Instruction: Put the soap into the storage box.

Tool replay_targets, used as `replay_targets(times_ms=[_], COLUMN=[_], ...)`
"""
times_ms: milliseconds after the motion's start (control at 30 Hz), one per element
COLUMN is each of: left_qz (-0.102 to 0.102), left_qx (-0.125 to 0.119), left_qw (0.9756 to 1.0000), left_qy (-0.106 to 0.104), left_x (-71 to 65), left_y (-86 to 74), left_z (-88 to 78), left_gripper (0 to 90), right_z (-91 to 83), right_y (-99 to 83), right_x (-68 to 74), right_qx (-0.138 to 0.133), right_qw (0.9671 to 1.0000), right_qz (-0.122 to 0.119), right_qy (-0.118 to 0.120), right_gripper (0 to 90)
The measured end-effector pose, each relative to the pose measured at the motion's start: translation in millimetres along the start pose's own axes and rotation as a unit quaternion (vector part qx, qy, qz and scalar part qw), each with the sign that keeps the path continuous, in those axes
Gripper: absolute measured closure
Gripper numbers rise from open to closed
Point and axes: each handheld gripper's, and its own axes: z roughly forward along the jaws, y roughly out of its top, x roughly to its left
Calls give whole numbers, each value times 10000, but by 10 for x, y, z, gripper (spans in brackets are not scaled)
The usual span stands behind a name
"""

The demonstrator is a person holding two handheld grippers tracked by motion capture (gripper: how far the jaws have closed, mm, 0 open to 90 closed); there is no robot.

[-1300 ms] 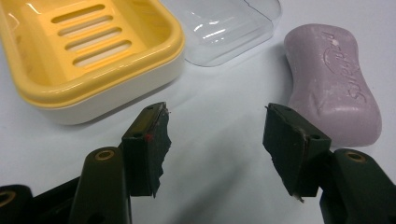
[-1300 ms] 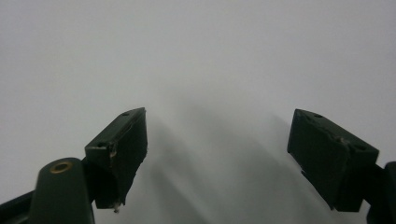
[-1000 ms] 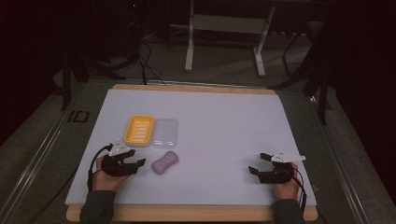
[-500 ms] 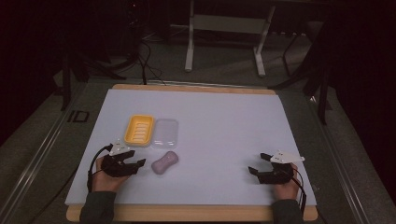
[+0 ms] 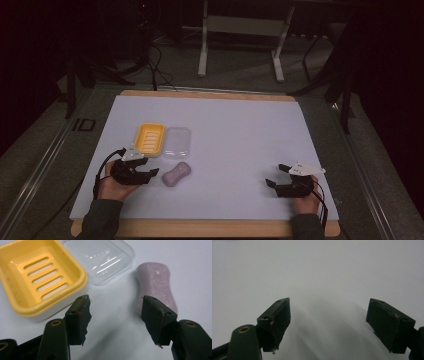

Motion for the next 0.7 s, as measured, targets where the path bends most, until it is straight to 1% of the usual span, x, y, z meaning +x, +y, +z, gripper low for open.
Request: replay_targets(times_ms=[67,167,200,233,267,433,533,567,600,633,700], left_qz=[9,59,107,107,155,160,203,259,259,309,312], left_qx=[-11,-5,2,2,63,148,217,287,287,352,365], left_qw=[10000,10000,9998,9998,9997,9995,9991,9986,9986,9980,9977], left_qy=[-32,-80,-139,-139,-154,-238,-304,-361,-361,-429,-469], left_x=[-7,-38,-55,-55,-74,-103,-129,-141,-141,-143,-142], left_y=[11,49,75,75,105,162,202,231,231,260,275], left_z=[-5,-6,-2,-2,7,38,69,94,94,115,124], left_gripper=[405,404,404,404,404,395,392,388,386,384,380], right_z=[-2,-1,0,0,-1,-2,-3,-4,-5,-6,-6], right_y=[-1,0,0,0,0,-1,-1,-1,-1,-1,-1], right_x=[-2,1,2,2,3,1,4,5,5,5,8], right_qx=[-12,-3,2,2,2,-16,-15,-14,-12,-6,4], right_qw=[10000,10000,10000,10000,10000,10000,10000,10000,10000,10000,10000], right_qz=[2,-3,-8,-8,-16,-10,-17,-23,-25,-30,-17], right_qy=[-5,-13,-16,-16,-18,-21,-29,-34,-33,-33,-28], right_gripper=[193,193,193,193,193,193,193,193,193,193,193])
